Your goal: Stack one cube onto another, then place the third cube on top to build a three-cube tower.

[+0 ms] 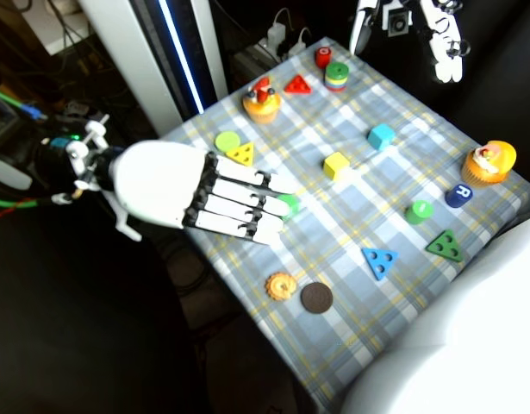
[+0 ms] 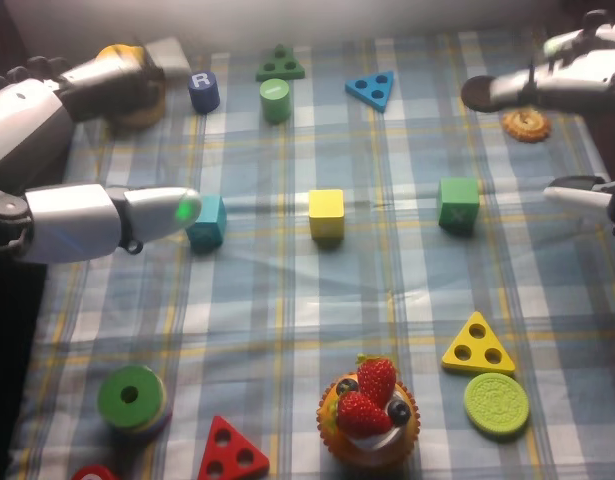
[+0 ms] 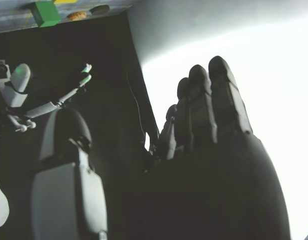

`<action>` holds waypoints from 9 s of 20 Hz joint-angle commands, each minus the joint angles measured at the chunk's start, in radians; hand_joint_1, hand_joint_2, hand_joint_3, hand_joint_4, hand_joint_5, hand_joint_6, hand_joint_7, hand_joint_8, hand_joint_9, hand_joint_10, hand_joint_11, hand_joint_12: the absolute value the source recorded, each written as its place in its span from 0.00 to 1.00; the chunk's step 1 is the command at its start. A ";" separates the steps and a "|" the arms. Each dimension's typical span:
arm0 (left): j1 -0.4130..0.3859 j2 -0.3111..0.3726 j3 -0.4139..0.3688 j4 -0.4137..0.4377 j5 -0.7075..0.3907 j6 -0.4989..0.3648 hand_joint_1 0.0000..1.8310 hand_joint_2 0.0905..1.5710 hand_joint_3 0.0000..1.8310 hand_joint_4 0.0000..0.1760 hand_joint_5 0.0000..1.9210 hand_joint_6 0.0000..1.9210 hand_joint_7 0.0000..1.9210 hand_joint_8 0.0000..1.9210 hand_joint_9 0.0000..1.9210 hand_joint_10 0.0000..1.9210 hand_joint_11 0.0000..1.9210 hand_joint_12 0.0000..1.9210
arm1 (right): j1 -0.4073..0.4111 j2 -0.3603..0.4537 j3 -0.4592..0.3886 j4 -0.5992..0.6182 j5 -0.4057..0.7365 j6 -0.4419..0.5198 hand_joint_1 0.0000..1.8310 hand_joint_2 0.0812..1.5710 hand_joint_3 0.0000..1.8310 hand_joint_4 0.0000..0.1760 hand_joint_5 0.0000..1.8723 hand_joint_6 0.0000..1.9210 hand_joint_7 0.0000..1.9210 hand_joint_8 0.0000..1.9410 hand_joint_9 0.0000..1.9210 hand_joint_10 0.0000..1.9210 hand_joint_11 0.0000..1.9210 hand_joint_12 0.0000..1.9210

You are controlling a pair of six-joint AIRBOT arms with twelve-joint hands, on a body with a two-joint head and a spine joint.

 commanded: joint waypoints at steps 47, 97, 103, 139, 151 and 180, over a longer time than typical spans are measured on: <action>-0.225 -0.281 0.251 -0.390 0.277 0.768 0.54 0.71 0.00 1.00 0.48 0.55 0.28 0.00 0.22 0.00 0.11 0.06 | 0.021 0.013 -0.014 -0.043 0.173 0.057 0.32 0.82 0.00 0.00 0.26 0.00 0.42 0.00 0.33 0.01 0.02 0.49; -0.358 -0.411 0.297 -0.239 0.263 0.605 0.57 0.66 0.00 1.00 0.56 0.43 0.31 0.00 0.22 0.00 0.00 0.34 | 0.013 -0.003 -0.009 -0.044 0.173 0.065 0.27 0.84 0.00 0.00 0.27 0.00 0.43 0.00 0.34 0.00 0.00 0.50; -0.359 -0.444 0.314 -0.249 0.280 0.600 0.57 0.67 0.00 1.00 0.55 0.45 0.30 0.00 0.22 0.00 0.00 0.37 | 0.013 -0.003 -0.008 -0.046 0.173 0.065 0.28 0.84 0.00 0.00 0.27 0.00 0.43 0.00 0.34 0.01 0.00 0.48; -0.341 -0.472 0.356 -0.286 0.335 0.599 0.51 0.62 0.00 0.92 0.46 0.07 0.26 0.00 0.19 0.00 0.00 0.25 | 0.013 -0.008 -0.001 -0.047 0.173 0.068 0.30 0.84 0.00 0.00 0.26 0.00 0.43 0.00 0.34 0.00 0.00 0.49; -0.298 -0.396 0.260 -0.223 0.229 0.522 0.38 0.57 0.00 1.00 0.15 0.00 0.13 0.00 0.12 0.00 0.00 0.22 | 0.017 -0.027 0.003 -0.046 0.158 0.068 0.39 0.79 0.00 0.00 0.24 0.00 0.39 0.00 0.30 0.00 0.00 0.43; -0.067 -0.123 0.007 -0.018 -0.246 -0.016 0.38 0.47 0.00 1.00 0.05 0.00 0.04 0.00 0.05 0.00 0.00 0.19 | 0.208 -0.248 0.192 -0.027 -0.234 -0.046 0.53 0.62 0.00 0.00 0.52 0.02 0.37 0.00 0.30 0.00 0.00 0.63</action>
